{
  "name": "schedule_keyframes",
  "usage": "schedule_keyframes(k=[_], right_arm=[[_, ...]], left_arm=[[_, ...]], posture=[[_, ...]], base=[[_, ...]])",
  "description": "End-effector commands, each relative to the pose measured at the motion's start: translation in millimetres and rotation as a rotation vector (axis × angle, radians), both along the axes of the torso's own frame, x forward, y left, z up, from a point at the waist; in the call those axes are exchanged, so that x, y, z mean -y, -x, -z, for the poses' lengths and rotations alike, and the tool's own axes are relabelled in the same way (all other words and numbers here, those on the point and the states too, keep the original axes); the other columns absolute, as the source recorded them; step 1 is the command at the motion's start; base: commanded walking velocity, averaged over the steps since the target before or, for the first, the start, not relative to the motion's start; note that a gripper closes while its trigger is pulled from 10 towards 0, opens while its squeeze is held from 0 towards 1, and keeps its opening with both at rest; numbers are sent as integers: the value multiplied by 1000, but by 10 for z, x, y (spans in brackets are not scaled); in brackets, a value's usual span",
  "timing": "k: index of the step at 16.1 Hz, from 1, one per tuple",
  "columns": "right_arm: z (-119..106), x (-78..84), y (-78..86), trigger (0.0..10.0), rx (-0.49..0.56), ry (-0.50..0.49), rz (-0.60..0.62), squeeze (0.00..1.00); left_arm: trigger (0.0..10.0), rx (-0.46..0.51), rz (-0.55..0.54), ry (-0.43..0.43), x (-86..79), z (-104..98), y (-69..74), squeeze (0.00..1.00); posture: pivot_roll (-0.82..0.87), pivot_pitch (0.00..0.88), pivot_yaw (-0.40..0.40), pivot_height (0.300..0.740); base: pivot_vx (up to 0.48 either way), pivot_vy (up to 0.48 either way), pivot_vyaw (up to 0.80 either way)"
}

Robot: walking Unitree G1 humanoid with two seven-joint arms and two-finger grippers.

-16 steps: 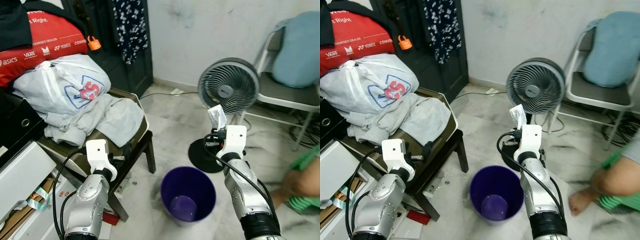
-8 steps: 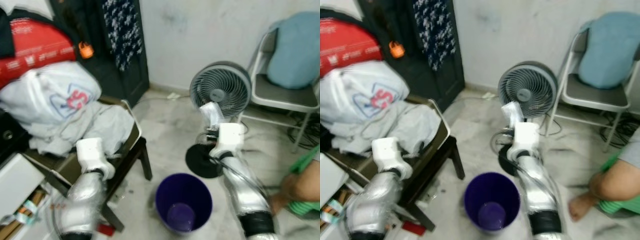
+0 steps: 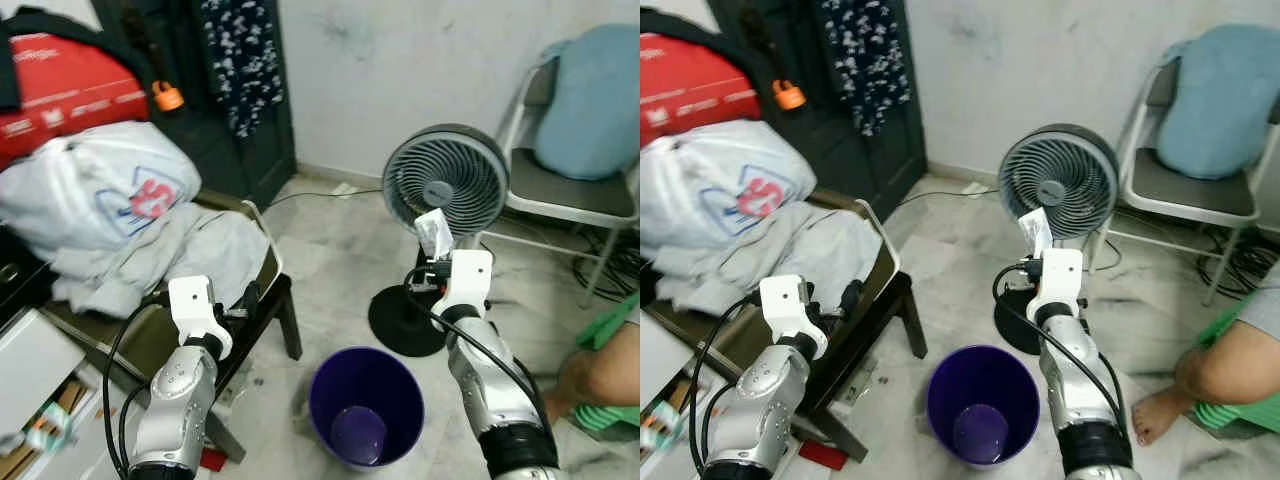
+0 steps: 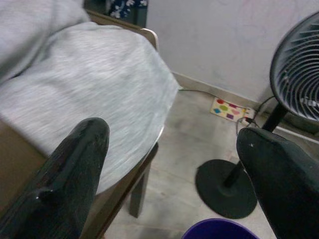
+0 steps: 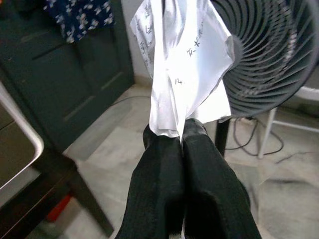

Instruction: Clean up the room

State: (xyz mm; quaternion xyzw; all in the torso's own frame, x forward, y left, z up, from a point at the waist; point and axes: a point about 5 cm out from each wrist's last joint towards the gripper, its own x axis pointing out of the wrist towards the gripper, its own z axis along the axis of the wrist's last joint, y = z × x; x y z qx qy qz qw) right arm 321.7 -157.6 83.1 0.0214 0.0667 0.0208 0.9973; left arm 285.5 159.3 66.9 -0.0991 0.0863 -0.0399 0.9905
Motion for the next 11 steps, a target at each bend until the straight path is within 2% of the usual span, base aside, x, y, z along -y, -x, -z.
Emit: schedule_keyframes(k=[1,2,3,4,5,7,9,11], right_arm=[[4,-52,-25,10000,-8,-7,-11,0],[24,-78,-34,10000,-21,-13,-17,0],[110,-154,-47,10000,-72,-13,-38,0],[240,-229,-59,10000,-145,-31,-20,0],[283,-251,-58,10000,-171,-32,-8,0],[536,-230,19,10000,-334,-46,154,0],[714,-185,125,10000,-448,-15,229,0],[822,-190,208,10000,-510,-11,257,0]], left_arm=[[10000,-21,-14,-39,-80,16,0,0],[10000,-27,-10,-58,-110,18,-1,0],[10000,-34,-7,-93,-214,21,9,0],[10000,-61,20,-148,-393,57,53,0],[10000,-70,27,-166,-465,67,76,0],[10000,-124,36,-243,-750,120,231,0],[10000,-131,40,-264,-827,102,306,0],[10000,-119,69,-255,-839,63,374,0]], posture=[[-85,0,68,740],[-79,0,71,740],[-63,0,78,740],[-29,0,90,740],[-24,0,93,740],[18,0,111,740],[42,0,124,740],[62,16,133,740]], base=[[0,0,0],[0,0,0],[0,0,0],[0,0,0],[0,0,0],[0,0,0],[0,0,0],[0,0,0]])
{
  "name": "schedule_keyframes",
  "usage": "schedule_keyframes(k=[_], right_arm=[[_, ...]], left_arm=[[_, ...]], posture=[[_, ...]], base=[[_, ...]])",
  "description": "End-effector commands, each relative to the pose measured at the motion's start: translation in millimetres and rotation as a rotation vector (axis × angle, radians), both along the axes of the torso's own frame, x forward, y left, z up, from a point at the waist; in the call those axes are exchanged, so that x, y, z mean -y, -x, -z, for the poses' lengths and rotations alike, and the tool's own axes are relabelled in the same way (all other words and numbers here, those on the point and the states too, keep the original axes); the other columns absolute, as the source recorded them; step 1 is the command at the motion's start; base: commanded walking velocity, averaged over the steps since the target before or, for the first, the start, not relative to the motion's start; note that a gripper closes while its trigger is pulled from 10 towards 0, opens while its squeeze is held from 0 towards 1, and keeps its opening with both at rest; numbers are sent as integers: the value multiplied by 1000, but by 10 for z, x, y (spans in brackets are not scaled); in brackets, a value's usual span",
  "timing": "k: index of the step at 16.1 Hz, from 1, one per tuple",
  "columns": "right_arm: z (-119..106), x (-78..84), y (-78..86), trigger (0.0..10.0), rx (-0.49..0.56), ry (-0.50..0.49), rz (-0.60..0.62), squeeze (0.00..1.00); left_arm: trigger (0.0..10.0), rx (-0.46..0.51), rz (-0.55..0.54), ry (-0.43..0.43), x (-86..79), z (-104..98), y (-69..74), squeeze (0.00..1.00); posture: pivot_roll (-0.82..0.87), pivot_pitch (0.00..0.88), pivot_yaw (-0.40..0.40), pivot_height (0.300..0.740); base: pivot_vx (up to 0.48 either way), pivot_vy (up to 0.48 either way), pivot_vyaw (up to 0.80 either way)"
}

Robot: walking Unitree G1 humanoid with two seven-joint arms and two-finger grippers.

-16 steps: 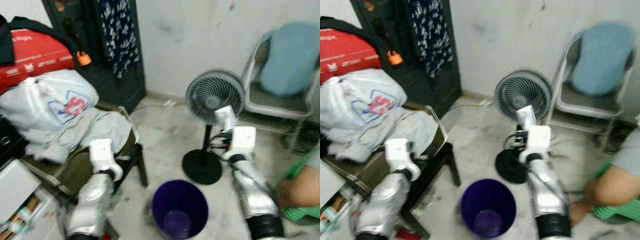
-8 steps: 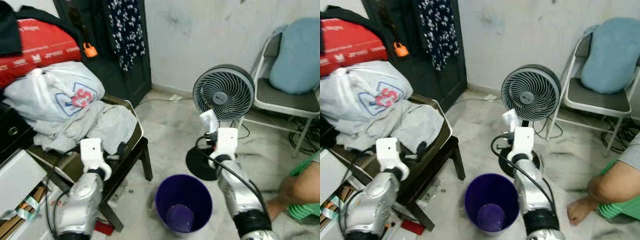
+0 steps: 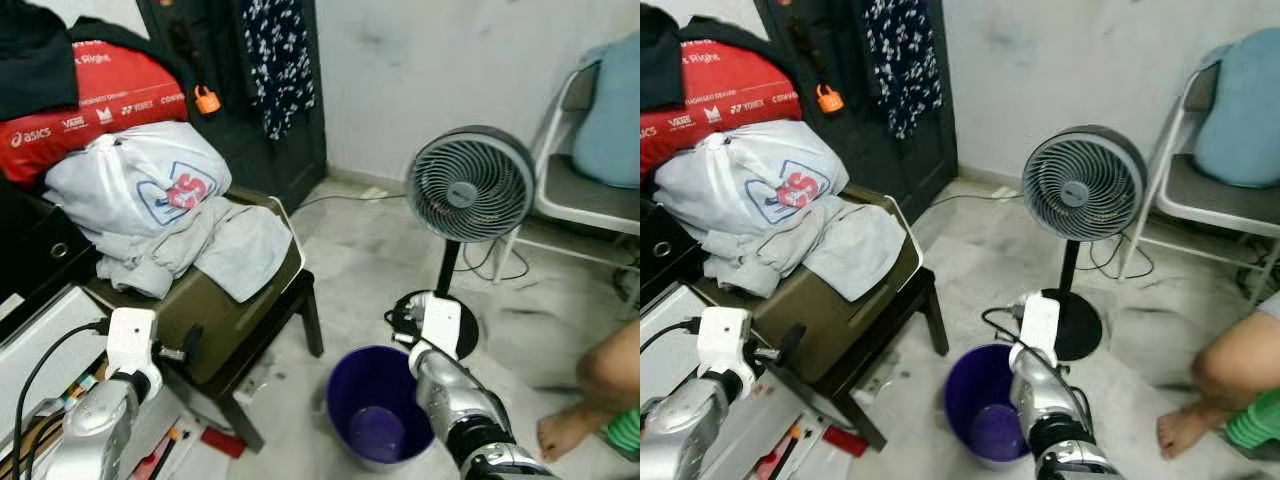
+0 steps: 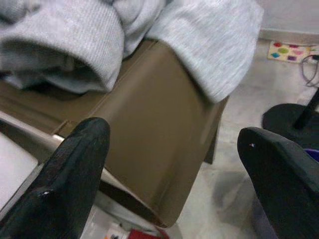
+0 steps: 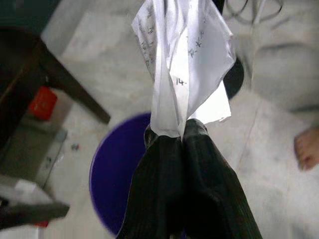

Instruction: Clean up the room

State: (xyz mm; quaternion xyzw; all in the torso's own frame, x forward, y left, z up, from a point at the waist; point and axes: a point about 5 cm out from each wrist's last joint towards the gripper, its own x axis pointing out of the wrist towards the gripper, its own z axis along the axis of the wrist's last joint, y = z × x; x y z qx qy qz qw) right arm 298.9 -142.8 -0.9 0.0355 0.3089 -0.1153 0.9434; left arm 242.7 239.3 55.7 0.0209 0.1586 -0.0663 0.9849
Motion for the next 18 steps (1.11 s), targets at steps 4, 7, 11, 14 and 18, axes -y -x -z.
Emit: schedule_keyframes(k=[4,7,11,14,18], right_arm=[[139,118,133,10000,-71,87,63,0],[250,167,269,10000,-154,187,105,0],[224,253,257,10000,-111,203,153,0],[76,152,96,10000,10,179,91,0],[-192,-109,-136,10000,179,164,-7,0]], left_arm=[[10000,-23,231,16,44,-174,325,0],[10000,-65,307,-2,29,-202,468,0],[10000,-95,320,-1,44,-233,549,0],[10000,-111,325,-3,32,-209,560,0],[10000,-109,318,-4,56,-225,553,0]], posture=[[115,91,187,740],[131,120,218,740],[143,140,241,740],[143,145,246,740],[143,144,243,740]], base=[[0,0,0],[0,0,0],[0,0,0],[0,0,0],[0,0,0]])
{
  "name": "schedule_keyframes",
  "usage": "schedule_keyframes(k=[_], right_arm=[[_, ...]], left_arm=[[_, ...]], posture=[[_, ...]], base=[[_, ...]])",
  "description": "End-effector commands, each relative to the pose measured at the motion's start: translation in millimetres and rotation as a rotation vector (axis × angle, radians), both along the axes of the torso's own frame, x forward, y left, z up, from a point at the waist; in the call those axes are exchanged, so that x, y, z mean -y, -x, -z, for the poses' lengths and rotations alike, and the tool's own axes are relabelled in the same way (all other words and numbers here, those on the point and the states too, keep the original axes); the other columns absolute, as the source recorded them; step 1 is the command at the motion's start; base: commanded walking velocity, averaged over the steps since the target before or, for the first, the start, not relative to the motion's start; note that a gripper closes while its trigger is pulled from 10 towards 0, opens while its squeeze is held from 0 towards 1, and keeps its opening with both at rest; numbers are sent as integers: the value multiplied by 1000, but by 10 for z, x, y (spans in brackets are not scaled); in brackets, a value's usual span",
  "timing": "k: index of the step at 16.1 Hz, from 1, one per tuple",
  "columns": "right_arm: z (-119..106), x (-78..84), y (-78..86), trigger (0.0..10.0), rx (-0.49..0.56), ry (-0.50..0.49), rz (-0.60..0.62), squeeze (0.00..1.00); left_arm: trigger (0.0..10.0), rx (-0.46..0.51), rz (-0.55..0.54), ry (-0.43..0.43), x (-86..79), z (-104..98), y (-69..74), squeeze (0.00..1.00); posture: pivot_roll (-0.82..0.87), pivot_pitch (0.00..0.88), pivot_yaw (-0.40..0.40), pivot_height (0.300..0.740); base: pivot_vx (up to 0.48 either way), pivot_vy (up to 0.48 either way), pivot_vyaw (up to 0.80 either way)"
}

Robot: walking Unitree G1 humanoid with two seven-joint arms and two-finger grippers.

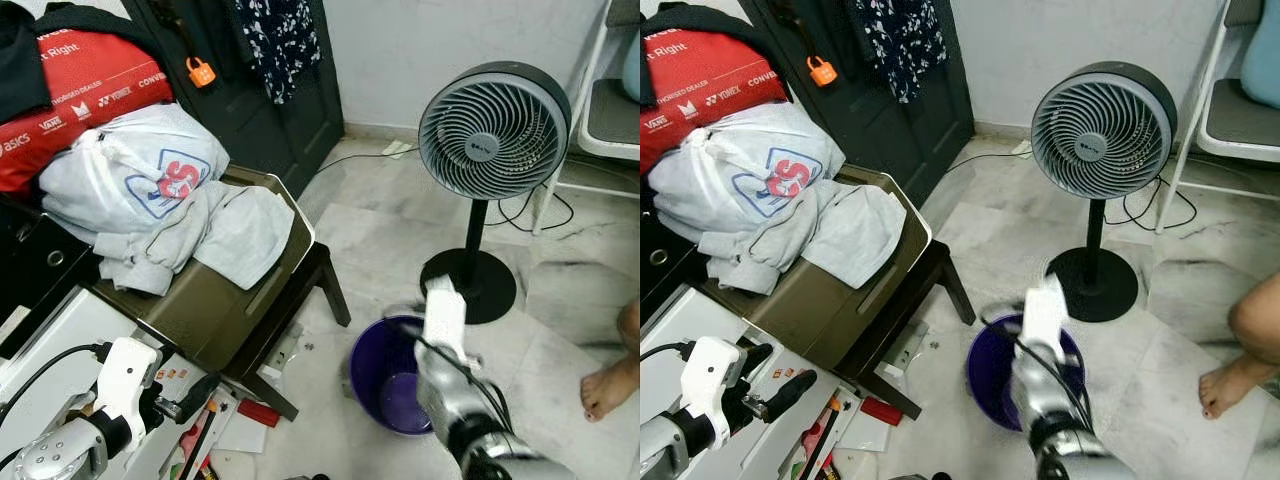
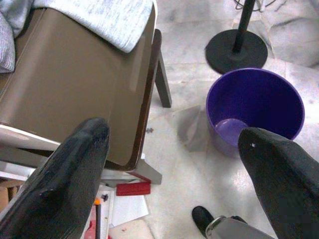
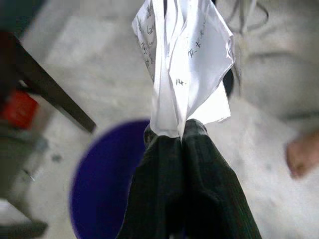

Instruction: Clean up the room

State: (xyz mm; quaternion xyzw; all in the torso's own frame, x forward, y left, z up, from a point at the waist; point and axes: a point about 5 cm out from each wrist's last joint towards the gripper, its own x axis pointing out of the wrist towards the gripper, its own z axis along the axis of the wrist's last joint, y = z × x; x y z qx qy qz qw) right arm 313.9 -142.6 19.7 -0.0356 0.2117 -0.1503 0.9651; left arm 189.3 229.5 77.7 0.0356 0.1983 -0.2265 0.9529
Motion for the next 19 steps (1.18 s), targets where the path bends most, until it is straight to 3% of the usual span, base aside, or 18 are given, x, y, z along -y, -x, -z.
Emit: schedule_keyframes(k=[1,4,5,6,16,19], right_arm=[[-10,-163,-3,10000,8,-25,-42,0],[-22,-240,-12,10000,15,-31,-55,0],[-8,-227,-2,10000,12,-45,-50,627],[-2,-216,3,10000,15,-66,-48,1000],[-51,-149,-35,10000,46,-59,-29,1000],[-113,-155,-72,10000,87,-81,-49,1000]], left_arm=[[10000,-9,-6,-21,-29,-15,17,0],[10000,0,-5,-17,9,-60,-2,0],[10000,5,-5,-17,22,-83,-15,0],[10000,6,-6,-17,25,-88,-22,0],[10000,4,-13,-23,51,-57,-63,0],[10000,44,-35,-9,116,-71,-147,0]], posture=[[143,141,241,740],[146,136,241,740],[146,135,242,740],[145,136,242,740],[142,128,240,740],[116,103,222,740]], base=[[0,0,0],[0,0,0],[0,0,0],[0,0,0],[0,0,0],[0,0,0]])
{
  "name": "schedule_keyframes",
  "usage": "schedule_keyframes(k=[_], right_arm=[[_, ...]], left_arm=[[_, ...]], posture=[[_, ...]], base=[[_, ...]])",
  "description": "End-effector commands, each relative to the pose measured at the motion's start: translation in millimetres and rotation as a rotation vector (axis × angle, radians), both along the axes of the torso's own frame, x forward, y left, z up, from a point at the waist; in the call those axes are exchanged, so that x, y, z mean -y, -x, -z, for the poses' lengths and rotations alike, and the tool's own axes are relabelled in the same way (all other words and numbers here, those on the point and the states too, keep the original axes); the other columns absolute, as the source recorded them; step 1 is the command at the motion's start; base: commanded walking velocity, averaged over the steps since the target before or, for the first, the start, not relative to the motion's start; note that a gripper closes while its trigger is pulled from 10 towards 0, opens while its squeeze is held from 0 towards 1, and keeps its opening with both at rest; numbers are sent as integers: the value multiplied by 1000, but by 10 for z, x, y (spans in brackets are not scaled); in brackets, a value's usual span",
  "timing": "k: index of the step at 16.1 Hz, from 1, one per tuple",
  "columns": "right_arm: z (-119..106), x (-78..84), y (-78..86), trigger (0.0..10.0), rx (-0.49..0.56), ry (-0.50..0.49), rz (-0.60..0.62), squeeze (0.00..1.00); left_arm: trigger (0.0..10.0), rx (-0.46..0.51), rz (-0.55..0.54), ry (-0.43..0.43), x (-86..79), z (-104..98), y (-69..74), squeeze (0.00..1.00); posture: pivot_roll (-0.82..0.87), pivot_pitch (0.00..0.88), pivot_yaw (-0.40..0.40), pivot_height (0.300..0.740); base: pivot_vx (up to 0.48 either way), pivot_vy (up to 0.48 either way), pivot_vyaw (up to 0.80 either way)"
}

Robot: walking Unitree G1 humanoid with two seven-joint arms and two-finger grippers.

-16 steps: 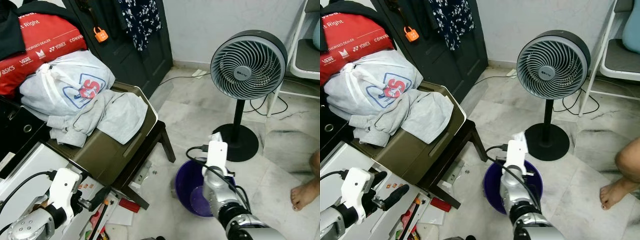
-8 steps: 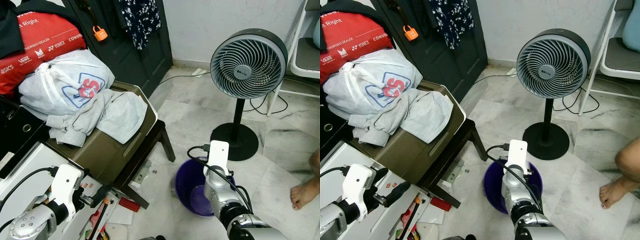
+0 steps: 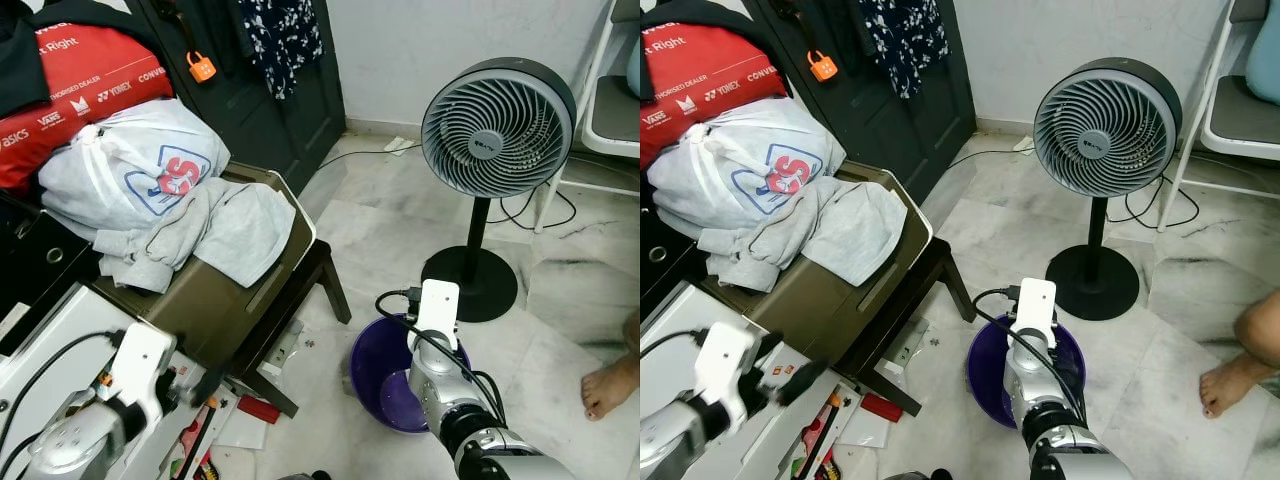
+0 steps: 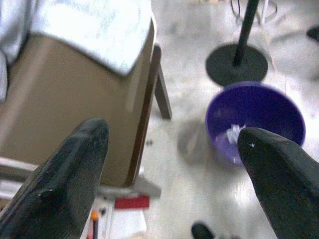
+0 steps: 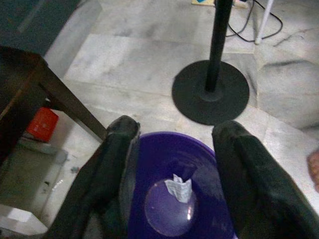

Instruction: Clean up the room

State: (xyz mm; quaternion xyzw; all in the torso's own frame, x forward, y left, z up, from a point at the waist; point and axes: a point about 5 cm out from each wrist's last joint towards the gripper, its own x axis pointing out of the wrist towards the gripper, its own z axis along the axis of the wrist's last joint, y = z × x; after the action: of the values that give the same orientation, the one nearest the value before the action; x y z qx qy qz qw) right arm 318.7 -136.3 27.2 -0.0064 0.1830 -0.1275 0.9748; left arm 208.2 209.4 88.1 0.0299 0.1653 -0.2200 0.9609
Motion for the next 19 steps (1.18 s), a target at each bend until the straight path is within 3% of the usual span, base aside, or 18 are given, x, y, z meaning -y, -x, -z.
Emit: schedule_keyframes(k=[1,5,7,9,12,16,19], right_arm=[[-94,-84,-45,10000,61,-35,-31,1000],[-329,58,-52,10000,209,-4,-111,1000],[-437,126,62,10000,274,4,-172,1000],[-455,212,200,10000,299,52,-212,1000],[-458,321,322,10000,280,51,-209,1000],[-569,317,347,10000,299,52,-209,1000],[-622,269,287,10000,297,33,-246,1000]], left_arm=[[10000,4,-20,-3,1,16,-39,0],[10000,74,10,87,345,-28,-264,0],[10000,130,20,114,490,-12,-314,0],[10000,157,47,162,629,-18,-346,0],[10000,177,58,196,777,0,-453,0],[10000,183,-12,223,809,69,-548,0],[10000,185,-120,217,745,107,-646,0]], posture=[[97,88,208,740],[6,34,157,740],[-42,3,135,740],[-79,0,119,740],[-127,0,109,740],[-150,0,103,740],[-142,0,86,740]], base=[[0,0,0],[0,0,0],[0,0,0],[0,0,0],[0,0,0],[0,0,0],[0,0,0]])
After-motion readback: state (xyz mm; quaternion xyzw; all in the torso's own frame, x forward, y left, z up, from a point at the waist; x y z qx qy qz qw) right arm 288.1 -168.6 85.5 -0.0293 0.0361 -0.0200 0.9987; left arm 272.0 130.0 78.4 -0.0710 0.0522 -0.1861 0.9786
